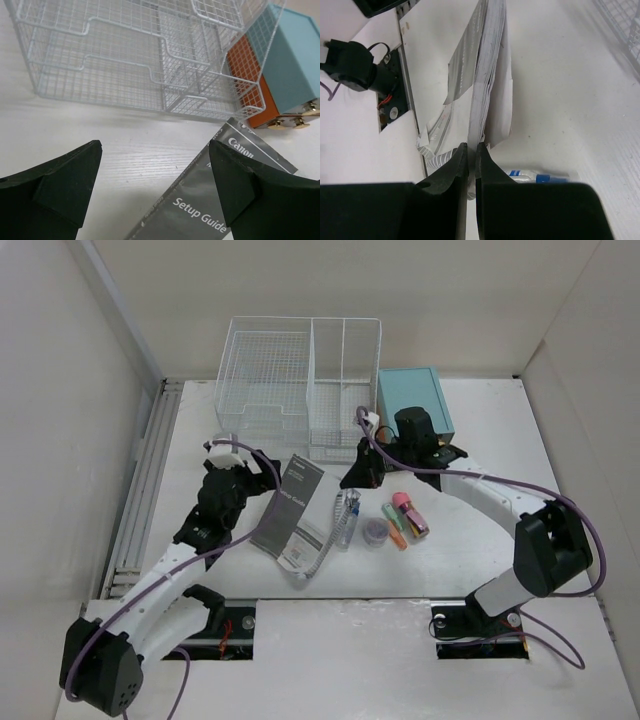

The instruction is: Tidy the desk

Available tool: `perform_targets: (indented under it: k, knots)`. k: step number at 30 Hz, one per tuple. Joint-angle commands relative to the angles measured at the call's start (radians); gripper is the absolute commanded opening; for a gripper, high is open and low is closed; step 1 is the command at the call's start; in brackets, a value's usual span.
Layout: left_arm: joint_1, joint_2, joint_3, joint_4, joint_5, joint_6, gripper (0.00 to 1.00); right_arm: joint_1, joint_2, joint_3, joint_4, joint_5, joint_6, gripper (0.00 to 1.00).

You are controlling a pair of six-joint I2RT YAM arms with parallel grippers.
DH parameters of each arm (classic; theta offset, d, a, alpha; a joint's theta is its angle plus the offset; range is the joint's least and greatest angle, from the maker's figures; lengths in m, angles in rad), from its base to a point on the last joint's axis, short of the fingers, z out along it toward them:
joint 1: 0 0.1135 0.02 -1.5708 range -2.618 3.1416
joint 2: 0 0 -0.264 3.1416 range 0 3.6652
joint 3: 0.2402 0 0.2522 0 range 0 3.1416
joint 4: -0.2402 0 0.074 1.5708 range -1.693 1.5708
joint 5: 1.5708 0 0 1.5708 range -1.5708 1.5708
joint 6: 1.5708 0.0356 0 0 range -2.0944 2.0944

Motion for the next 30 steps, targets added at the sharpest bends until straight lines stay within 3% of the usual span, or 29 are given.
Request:
perform_targets:
  k: [1, 6, 12, 15, 21, 30]
  knots:
    - [0.079, -0.02, -0.058, 0.229, 0.262, 0.068, 0.86, -0.007, -0.026, 0.076, 0.042, -0.144, -0.052, 0.0]
    - [0.203, 0.003, -0.144, 0.464, 0.607, 0.034, 0.86, -0.016, -0.026, 0.085, -0.011, -0.178, -0.092, 0.0]
    - [0.24, 0.109, -0.154, 0.621, 0.928, -0.015, 0.87, -0.016, -0.007, 0.094, -0.054, -0.201, -0.135, 0.0]
    - [0.259, 0.161, -0.154, 0.687, 1.029, -0.05, 0.76, -0.016, 0.002, 0.094, -0.063, -0.219, -0.146, 0.0]
    - [0.259, 0.258, -0.123, 0.716, 1.125, -0.069, 0.6, -0.025, 0.002, 0.104, -0.073, -0.262, -0.176, 0.0]
    - [0.268, 0.342, -0.068, 0.668, 1.195, -0.026, 0.49, -0.034, 0.011, 0.124, -0.149, -0.362, -0.259, 0.0]
